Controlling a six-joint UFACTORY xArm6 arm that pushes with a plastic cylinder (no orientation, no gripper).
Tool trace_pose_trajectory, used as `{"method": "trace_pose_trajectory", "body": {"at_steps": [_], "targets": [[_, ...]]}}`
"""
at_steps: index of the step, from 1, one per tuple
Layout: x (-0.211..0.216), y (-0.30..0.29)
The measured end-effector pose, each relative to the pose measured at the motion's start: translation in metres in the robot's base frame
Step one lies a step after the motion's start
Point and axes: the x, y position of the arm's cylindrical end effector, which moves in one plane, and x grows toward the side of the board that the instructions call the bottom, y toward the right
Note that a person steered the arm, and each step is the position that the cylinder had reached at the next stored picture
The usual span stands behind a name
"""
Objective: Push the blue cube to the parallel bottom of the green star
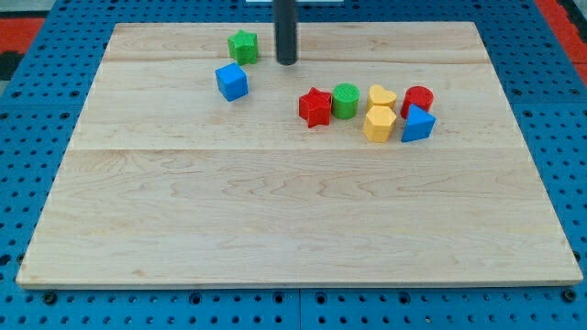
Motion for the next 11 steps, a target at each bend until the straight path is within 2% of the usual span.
{"method": "trace_pose_trajectory", "body": {"at_steps": [1,2,3,4,5,6,7,9,11], "targets": [[-0.035,-0.126],[-0.043,-0.204],[-0.036,-0.147],[-0.012,-0.06],[0.033,-0.037],[0.041,-0.077],[0.054,-0.141],[0.091,-0.113],[0.15,-0.124]]}}
